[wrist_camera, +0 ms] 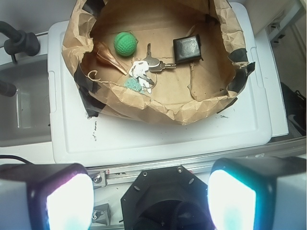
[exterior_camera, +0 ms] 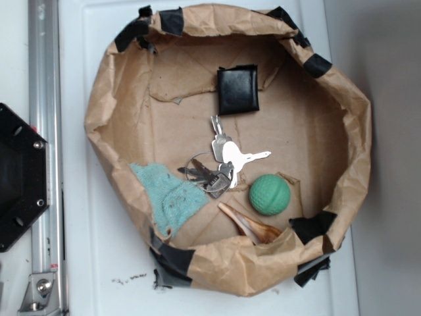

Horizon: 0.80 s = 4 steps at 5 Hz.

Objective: Grab the black box.

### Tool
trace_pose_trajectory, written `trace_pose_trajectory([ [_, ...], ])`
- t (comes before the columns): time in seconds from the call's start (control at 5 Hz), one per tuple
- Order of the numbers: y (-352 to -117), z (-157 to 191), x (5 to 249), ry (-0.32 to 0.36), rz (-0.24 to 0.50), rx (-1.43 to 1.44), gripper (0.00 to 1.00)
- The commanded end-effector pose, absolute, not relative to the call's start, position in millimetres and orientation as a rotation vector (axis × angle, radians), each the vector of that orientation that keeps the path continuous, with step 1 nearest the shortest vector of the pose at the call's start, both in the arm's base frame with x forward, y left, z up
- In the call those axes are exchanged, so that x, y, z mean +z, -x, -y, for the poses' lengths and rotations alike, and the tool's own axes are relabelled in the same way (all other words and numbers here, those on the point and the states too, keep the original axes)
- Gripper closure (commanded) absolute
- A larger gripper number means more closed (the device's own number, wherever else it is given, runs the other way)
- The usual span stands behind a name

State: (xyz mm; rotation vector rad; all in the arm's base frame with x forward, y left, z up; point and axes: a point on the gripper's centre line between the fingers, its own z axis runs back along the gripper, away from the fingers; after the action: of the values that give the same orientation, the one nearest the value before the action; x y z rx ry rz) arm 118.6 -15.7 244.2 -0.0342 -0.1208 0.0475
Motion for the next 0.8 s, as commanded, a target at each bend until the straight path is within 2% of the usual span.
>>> trace_pose_trajectory([
  [0.0,-119,16,244,0.034,0.121,0.048,0.0],
  [0.2,-165,-11,229,-0.041,0.158,0.124,0.0],
  [0.4,-213,-26,200,-0.097,0.154,0.063,0.0],
  [0.6,-247,-27,163,-0.106,0.142,-0.083,0.0],
])
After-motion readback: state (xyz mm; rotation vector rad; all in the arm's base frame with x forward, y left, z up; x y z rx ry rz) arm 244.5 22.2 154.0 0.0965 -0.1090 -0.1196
